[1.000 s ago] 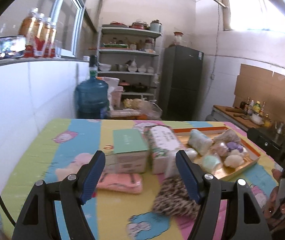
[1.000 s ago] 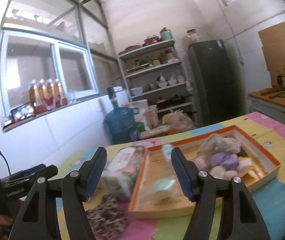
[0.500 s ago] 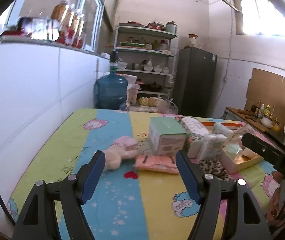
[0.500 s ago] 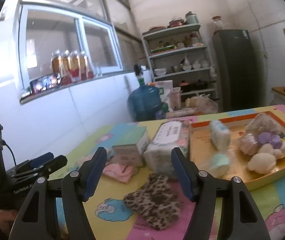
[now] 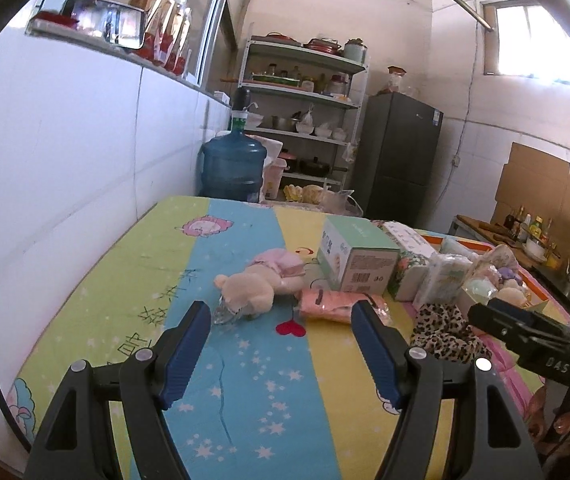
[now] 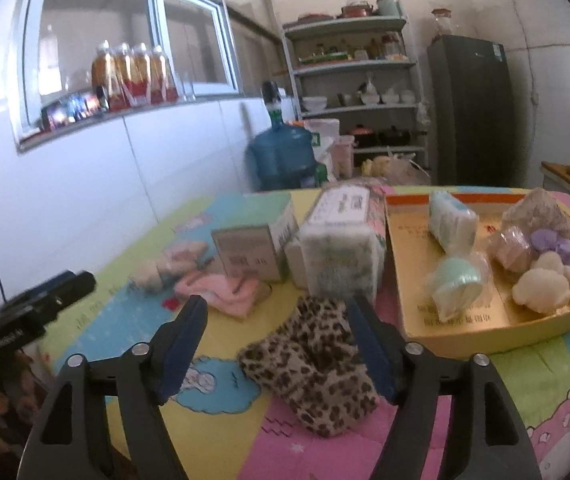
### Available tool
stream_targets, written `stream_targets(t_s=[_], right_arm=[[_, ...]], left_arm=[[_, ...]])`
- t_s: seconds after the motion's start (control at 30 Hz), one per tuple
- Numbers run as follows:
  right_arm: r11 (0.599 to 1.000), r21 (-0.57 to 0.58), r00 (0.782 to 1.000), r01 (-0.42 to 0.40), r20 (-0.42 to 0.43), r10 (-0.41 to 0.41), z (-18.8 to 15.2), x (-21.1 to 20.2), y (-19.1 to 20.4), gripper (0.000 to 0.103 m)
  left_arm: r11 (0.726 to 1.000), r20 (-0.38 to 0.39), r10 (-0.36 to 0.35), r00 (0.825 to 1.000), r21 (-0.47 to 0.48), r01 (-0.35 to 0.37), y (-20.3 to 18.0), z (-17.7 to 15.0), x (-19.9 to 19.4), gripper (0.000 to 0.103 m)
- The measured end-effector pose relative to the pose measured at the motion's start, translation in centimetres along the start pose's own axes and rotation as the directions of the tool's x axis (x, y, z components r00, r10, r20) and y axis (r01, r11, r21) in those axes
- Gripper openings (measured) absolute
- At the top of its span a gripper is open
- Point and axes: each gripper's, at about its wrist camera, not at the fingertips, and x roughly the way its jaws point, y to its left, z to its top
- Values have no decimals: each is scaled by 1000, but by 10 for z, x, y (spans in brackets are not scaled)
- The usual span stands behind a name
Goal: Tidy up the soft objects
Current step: 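Grasp the leopard-print cloth with the left gripper while the right grasps the white tissue pack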
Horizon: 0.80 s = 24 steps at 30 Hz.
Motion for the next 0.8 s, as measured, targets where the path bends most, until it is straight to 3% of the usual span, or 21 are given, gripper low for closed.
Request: stream_targets(t_s=[0.33,0.6,0.67,0.7,0.8], right_arm=[[994,13,993,109,43,-110,34,25,-13,75],[976,-7,975,216,-45,-216,44,67,-12,75],[972,-4,970,237,-50,-236,44,68,-14,63],[971,0,970,239,-47,-238,45,68,-15,47],[974,6,973,228,-38,-228,45,62,-18,44]], left_arm=[[999,-22,-47,999,-7,47,-4,-7,6,72],[998,-41,-64,997,-6,64,-10,-12,9,73],[997,-47,-79,996,-2,79,-13,-12,12,73],[996,-51,-88,995,-3,88,-15,-12,13,73],[991,-73,-134,988,4,134,-26,-11,20,73]])
